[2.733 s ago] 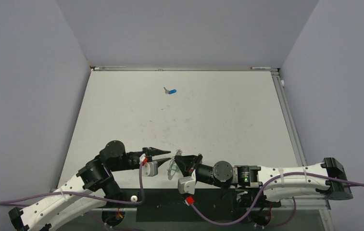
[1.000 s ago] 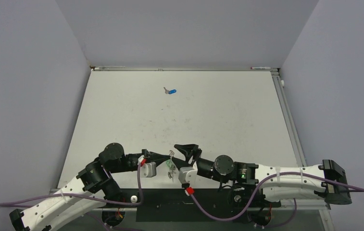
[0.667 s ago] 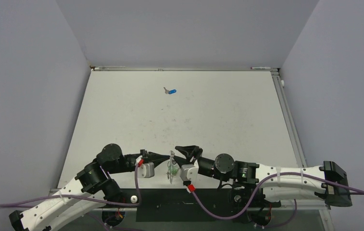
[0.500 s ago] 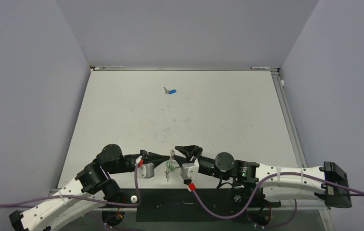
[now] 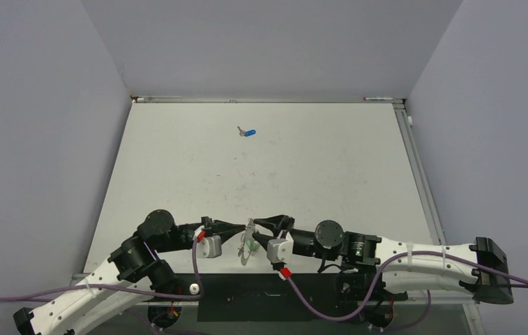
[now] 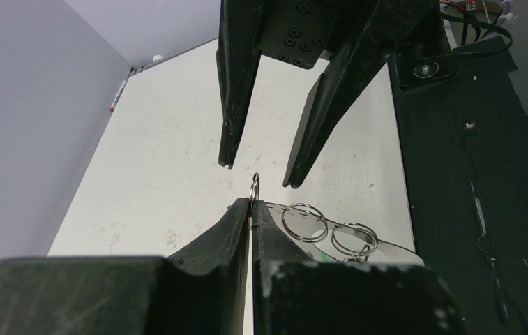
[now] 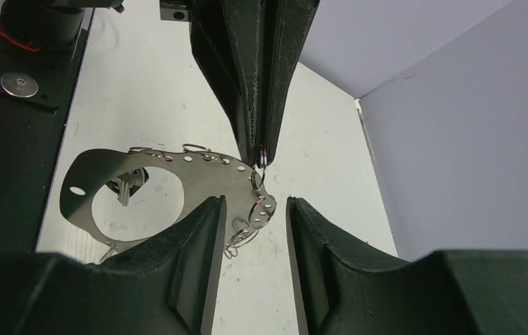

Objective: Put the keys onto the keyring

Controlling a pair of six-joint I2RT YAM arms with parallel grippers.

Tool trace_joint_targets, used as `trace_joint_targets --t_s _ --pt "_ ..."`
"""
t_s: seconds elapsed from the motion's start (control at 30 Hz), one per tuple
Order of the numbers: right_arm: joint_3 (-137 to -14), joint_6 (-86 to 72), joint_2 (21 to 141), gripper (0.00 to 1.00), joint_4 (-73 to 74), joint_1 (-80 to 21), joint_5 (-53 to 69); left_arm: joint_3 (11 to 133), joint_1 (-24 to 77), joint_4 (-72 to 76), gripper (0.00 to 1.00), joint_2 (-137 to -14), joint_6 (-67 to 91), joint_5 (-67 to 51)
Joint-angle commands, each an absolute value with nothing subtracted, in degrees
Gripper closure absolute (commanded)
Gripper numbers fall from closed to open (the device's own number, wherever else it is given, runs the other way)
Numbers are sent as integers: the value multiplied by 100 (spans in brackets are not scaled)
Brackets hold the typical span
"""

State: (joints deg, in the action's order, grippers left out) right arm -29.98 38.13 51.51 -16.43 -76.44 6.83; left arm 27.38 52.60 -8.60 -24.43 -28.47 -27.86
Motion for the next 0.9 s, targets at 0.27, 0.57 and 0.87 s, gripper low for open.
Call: trace_joint_targets --t_s 0.27,0.57,0.87 --pt "-3086 3600 5346 72 -2440 -7175 1331 2700 5159 -181 100 -2288 -2586 -3110" --pt "-3143 3486 5353 72 -2335 -7118 1755 2667 5102 -88 100 -2285 -2433 -3196" --pt "-3220 3453 5382 72 -2067 -7094 1936 2595 4993 257 100 -2202 -2283 -3336"
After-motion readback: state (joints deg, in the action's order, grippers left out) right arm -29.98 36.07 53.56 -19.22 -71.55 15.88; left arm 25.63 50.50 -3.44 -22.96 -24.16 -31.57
